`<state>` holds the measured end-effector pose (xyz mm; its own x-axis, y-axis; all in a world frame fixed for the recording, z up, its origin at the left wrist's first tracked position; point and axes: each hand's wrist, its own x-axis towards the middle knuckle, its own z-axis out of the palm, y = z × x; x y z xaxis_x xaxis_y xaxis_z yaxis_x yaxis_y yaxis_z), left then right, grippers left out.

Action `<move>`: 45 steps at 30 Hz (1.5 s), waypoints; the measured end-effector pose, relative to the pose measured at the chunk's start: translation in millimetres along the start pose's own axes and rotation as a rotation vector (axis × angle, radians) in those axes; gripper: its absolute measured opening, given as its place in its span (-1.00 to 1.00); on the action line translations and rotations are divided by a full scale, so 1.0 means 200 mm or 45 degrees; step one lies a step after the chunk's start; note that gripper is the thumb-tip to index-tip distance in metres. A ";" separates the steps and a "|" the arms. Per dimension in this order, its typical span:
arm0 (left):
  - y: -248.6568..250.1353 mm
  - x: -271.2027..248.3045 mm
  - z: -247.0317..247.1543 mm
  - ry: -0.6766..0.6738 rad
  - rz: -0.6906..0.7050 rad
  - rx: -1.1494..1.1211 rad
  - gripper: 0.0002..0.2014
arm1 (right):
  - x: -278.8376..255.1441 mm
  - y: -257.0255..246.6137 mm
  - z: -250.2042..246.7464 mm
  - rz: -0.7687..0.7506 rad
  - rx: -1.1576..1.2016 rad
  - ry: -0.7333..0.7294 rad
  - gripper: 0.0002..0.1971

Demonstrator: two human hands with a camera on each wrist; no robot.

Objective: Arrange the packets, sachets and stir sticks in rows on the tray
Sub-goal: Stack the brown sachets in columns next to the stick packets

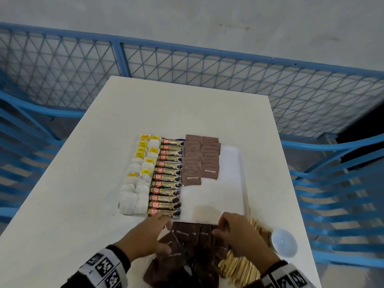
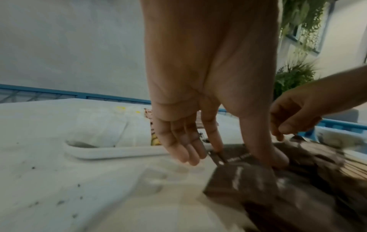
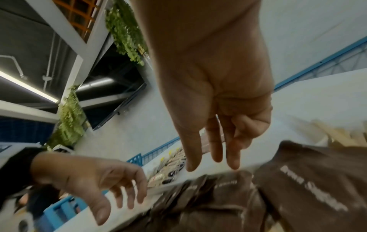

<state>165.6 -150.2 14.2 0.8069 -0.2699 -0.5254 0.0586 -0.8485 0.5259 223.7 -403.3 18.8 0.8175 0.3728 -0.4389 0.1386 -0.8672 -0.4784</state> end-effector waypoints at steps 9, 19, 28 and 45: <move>0.04 0.03 0.09 0.008 -0.138 0.057 -0.32 | -0.01 -0.12 0.12 0.047 -0.338 0.051 -0.39; 0.07 0.00 0.02 0.124 -0.061 -0.258 -0.72 | 0.00 -0.13 0.12 -0.254 -0.286 0.005 -0.79; 0.15 0.09 0.09 0.180 -0.102 0.002 -0.67 | 0.00 -0.15 0.14 -0.154 -0.244 -0.037 -0.58; 0.19 0.15 0.08 0.228 0.283 0.361 -0.54 | 0.04 -0.16 0.13 -0.138 0.154 -0.109 -0.59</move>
<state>183.4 -197.8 8.2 0.8729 -0.3988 -0.2811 -0.2734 -0.8769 0.3953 211.7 -363.6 11.3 0.7502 0.4932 -0.4404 0.1509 -0.7762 -0.6122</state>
